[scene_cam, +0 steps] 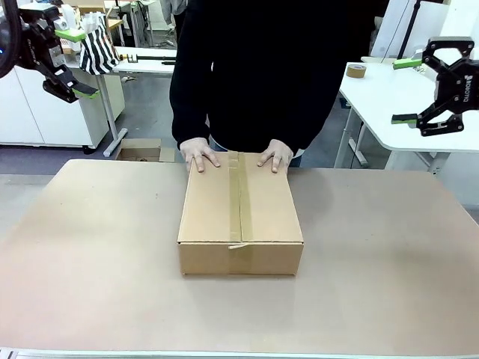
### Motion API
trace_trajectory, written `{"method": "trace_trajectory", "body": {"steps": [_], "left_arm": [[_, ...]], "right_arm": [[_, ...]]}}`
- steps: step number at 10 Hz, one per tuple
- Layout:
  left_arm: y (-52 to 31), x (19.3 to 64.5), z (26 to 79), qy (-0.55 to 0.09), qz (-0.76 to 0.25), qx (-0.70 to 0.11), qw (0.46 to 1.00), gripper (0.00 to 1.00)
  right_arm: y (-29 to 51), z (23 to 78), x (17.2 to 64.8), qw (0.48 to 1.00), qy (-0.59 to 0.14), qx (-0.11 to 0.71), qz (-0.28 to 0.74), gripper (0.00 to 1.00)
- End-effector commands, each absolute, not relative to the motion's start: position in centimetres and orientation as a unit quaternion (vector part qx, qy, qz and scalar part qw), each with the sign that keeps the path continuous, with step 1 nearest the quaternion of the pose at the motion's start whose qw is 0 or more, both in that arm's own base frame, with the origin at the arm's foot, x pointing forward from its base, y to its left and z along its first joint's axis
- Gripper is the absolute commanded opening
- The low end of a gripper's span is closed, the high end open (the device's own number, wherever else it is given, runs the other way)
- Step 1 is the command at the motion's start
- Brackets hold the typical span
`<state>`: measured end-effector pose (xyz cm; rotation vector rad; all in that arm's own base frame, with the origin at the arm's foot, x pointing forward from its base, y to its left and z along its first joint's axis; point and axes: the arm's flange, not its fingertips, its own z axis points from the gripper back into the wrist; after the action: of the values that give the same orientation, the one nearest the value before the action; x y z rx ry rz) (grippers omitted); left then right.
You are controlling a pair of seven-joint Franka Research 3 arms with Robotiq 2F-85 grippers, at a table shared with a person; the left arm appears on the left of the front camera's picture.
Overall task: Pack the gift set into the box.
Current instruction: Press and hold the closed box until the human finishes sealing it.
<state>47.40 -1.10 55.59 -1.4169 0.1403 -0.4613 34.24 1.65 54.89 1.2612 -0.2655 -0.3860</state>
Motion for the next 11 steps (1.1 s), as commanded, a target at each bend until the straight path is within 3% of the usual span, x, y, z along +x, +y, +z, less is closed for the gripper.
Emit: {"method": "trace_trajectory", "body": {"steps": [1,11], "left_arm": [[-0.90,47.31,55.30,0.057,-0.219,-0.640,0.734,1.00],[-0.90,47.31,55.30,0.057,-0.219,-0.640,0.734,1.00]], "right_arm": [[1.90,54.84,34.49,0.775,-0.132,0.594,-0.171,1.00],[1.90,54.84,34.49,0.775,-0.132,0.594,-0.171,1.00]]}}
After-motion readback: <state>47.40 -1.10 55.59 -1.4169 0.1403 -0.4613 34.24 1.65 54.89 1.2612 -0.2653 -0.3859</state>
